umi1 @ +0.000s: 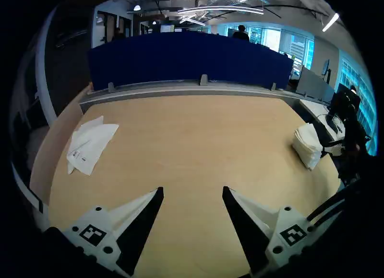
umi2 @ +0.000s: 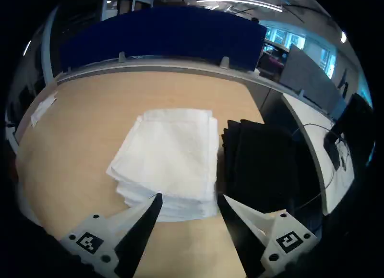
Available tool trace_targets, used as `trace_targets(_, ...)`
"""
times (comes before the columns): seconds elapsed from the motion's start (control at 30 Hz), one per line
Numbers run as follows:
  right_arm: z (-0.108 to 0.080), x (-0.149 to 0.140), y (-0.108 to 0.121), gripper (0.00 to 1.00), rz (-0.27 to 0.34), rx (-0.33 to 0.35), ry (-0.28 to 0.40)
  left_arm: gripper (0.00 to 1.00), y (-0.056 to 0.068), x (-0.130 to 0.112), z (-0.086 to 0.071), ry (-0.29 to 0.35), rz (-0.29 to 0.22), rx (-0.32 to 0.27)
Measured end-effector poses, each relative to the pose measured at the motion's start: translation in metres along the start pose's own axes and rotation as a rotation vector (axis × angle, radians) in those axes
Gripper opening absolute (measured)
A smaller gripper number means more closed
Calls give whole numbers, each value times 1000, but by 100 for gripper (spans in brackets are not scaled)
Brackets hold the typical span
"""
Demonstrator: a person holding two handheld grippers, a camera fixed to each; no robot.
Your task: Fold towel
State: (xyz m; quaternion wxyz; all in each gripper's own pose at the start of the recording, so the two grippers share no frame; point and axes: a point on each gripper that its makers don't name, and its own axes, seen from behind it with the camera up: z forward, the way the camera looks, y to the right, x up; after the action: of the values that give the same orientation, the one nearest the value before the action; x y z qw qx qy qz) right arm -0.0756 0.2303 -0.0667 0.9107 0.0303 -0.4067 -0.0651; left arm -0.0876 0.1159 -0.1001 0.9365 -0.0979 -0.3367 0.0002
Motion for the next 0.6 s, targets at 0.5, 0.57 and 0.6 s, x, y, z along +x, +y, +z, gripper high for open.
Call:
trace_targets(0.5,-21,56,-16,100,62,-45,204,91,-4,7,3,36,-13,-5)
trace_targets(0.57,-26,66,-20,100,73,-47,245,91,-5,9,4,45,-14,-5)
trace_targets(0.6,-28,71,-22,100,79,-48,264,91,-6,10,5,49,-15,-5)
